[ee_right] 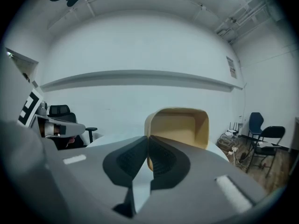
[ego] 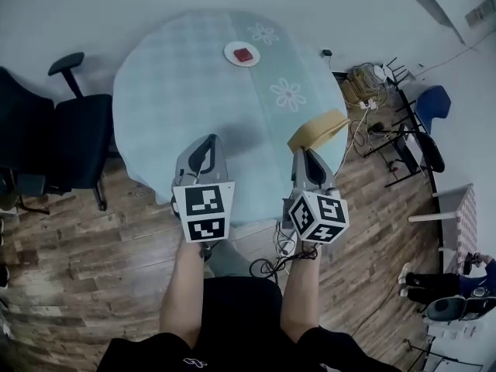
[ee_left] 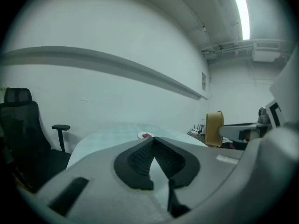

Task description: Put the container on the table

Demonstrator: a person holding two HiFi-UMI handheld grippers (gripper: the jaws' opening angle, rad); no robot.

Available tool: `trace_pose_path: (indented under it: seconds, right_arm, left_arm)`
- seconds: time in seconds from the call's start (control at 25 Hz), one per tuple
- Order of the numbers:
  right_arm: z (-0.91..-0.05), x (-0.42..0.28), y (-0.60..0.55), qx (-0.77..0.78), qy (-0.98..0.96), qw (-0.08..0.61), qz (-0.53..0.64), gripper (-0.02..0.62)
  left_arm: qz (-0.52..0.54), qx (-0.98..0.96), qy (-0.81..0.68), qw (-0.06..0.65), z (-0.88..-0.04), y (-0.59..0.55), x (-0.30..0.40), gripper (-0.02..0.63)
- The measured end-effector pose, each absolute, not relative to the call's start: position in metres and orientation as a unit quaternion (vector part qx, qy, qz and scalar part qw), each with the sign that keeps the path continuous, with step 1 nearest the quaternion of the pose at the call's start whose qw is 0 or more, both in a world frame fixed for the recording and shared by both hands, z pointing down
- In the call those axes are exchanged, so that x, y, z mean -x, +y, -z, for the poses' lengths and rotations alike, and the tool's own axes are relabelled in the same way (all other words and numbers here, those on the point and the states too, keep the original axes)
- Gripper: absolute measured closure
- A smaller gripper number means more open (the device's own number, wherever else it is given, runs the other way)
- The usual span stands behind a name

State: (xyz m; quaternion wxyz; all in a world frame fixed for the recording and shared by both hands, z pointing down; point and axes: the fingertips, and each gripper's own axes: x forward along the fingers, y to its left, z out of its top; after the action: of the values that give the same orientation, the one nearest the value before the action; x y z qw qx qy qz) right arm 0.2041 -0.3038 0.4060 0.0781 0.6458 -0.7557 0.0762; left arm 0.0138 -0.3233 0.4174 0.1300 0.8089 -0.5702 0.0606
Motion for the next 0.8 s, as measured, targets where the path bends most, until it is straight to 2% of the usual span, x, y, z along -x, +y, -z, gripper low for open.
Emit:
trace_pose_path:
  seconds: [0.16, 0.36, 0.44, 0.68, 0.8]
  right_arm:
    - [-0.408, -0.198, -0.393, -0.621, -0.774, 0.084, -0.089, 0.575]
    - [-0.446, -0.158, -0.463, -0.566, -0.801, 0.154, -0.122, 0.575]
    - [-0.472, -0.139, -0.482, -0.541, -0.806, 0.202, -0.131, 0.574]
    - [-0.581, -0.101, -0.518, -0.433, -0.790, 0.405, -0.157, 0.574]
    - [-0.614, -0.095, -0.530, -0.384, -0.769, 0.495, -0.127, 0.574]
  left_arm:
    - [-0.075, -0.790, -0.593, 0.138, -0.417, -0.391, -0.010, 0.604]
    - [-0.097, -0.764, -0.620, 0.147, -0.421, -0.442, 0.033, 0.604]
    - [-0.103, -0.760, -0.623, 0.153, -0.430, -0.462, 0.050, 0.604]
    - [-0.121, -0.763, -0.609, 0.182, -0.459, -0.513, 0.072, 0.604]
    - [-0.134, -0.765, -0.599, 0.192, -0.472, -0.525, 0.075, 0.604]
